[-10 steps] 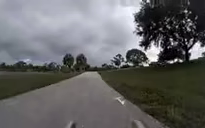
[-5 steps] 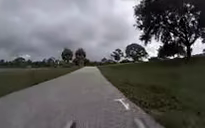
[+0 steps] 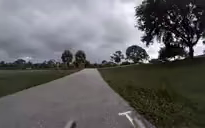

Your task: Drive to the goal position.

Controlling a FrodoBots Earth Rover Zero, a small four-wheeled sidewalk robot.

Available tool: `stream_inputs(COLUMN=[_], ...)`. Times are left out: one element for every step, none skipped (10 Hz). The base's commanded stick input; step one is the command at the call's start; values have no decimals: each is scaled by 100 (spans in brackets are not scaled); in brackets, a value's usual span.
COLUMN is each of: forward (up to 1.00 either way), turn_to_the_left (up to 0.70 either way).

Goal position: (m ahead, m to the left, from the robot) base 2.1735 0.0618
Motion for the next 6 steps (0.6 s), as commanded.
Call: stream_inputs(forward=[70, 70, 70, 70, 70, 70], turn_to_the_left=[0, 0, 0, 0, 0, 0])
